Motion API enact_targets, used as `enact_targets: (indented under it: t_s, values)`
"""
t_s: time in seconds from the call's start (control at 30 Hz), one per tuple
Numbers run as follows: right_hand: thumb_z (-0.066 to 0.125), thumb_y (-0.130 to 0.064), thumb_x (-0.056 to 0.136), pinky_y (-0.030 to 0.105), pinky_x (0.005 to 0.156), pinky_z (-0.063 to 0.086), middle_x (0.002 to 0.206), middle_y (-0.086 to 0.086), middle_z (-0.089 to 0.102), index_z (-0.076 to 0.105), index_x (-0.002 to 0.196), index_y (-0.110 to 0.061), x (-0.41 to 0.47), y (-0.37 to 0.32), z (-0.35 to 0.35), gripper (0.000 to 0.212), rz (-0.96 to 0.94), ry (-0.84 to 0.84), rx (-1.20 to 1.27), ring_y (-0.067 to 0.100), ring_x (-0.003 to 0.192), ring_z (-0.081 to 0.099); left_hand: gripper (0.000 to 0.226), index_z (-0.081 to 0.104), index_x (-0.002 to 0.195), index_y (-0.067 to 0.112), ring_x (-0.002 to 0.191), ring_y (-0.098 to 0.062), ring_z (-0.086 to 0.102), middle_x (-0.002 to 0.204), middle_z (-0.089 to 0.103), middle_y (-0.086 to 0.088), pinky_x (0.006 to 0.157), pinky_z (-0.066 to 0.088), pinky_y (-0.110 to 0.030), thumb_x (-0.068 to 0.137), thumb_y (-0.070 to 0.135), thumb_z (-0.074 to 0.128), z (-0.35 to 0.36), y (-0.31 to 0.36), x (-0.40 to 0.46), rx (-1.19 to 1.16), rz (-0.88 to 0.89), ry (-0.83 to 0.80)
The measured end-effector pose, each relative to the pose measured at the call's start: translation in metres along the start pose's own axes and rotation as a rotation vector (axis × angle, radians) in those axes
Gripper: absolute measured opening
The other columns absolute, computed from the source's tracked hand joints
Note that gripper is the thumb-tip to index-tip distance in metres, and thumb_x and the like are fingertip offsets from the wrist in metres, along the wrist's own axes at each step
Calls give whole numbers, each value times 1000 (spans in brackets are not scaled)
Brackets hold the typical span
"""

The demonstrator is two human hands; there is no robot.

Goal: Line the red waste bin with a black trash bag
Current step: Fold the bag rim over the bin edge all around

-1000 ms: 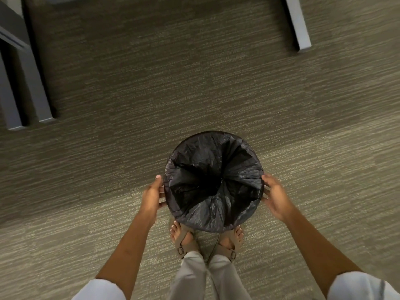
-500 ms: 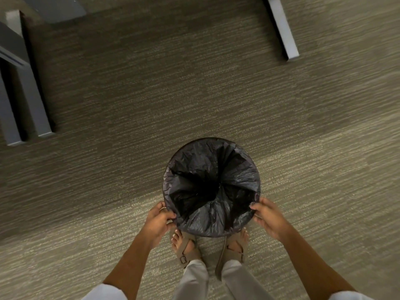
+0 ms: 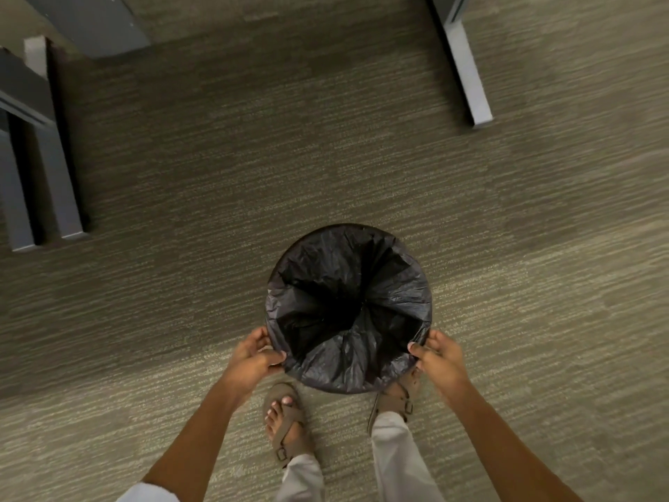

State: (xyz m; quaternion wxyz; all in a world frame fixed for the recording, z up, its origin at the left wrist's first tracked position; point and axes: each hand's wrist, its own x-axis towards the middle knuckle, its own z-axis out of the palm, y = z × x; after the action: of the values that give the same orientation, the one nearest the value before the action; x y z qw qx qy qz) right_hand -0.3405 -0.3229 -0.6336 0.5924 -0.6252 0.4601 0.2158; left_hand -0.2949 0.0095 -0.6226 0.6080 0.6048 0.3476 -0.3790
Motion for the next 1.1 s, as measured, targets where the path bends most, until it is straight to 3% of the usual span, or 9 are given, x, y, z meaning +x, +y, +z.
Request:
enact_targets:
  t_s: [0.07, 0.17, 0.3, 0.43, 0.6, 0.8, 0.93, 1.0, 1.1]
  values:
    - [66, 7, 84, 28, 61, 57, 79, -1, 79, 68, 93, -12, 13, -21, -15, 21, -28, 45, 10, 15, 74, 74, 36, 63, 100, 13, 81, -19, 72, 88, 74, -2, 64, 59, -31, 81, -17, 62, 21, 28, 6, 53, 33, 2]
    - [67, 7, 82, 22, 56, 53, 70, -8, 76, 68, 85, -16, 35, -58, -40, 23, -69, 105, 51, 8, 66, 70, 32, 67, 98, 14, 82, -24, 70, 77, 74, 2, 63, 60, -33, 79, -12, 67, 62, 76, 21, 81, 76, 61]
    - [67, 3, 81, 21, 43, 44, 57, -6, 68, 65, 75, -15, 64, -107, -72, 19, -81, 196, 105, 9, 49, 59, 49, 59, 123, 17, 98, -24, 66, 107, 70, -3, 78, 57, -37, 78, 7, 76, 126, 144, 44, 100, 113, 132]
    - [67, 5, 80, 24, 44, 47, 69, 4, 67, 66, 72, -13, 94, -149, -92, 20, -32, 292, 194, 14, 55, 60, 81, 43, 145, 13, 127, -27, 53, 147, 51, -8, 105, 46, -46, 76, 24, 82, 178, 200, 59, 177, 192, 145]
    - [66, 8, 78, 20, 38, 42, 63, 3, 59, 55, 63, -14, 125, -194, -102, 28, -5, 374, 297, 10, 44, 52, 91, 37, 150, 20, 137, -25, 45, 155, 42, -5, 110, 42, -47, 73, 33, 84, 205, 216, 62, 199, 209, 100]
    - [61, 10, 81, 24, 46, 40, 79, 5, 64, 60, 91, -2, 157, -228, -97, 16, 39, 391, 416, 13, 51, 51, 94, 34, 149, 25, 136, -25, 45, 156, 40, 0, 109, 43, -49, 71, 36, 85, 201, 202, 69, 293, 180, 109]
    - [63, 13, 80, 34, 69, 59, 92, 13, 63, 51, 86, -9, 171, -235, -79, 26, 77, 379, 547, 24, 76, 66, 95, 33, 149, 28, 135, -25, 45, 156, 40, 0, 107, 45, -48, 70, 38, 84, 191, 198, 75, 317, 184, 137]
    - [62, 9, 84, 34, 77, 57, 101, 14, 63, 55, 106, -2, 175, -233, -71, 26, 115, 289, 506, 23, 82, 64, 93, 33, 149, 29, 135, -25, 45, 156, 40, 0, 102, 47, -44, 71, 39, 84, 186, 198, 76, 309, 189, 141]
    - [61, 5, 88, 41, 92, 56, 125, 21, 58, 43, 135, 1, 176, -230, -66, 50, 189, 226, 501, 29, 104, 63, 91, 34, 148, 29, 136, -25, 43, 156, 39, 0, 90, 44, -34, 72, 40, 82, 185, 201, 77, 306, 204, 138]
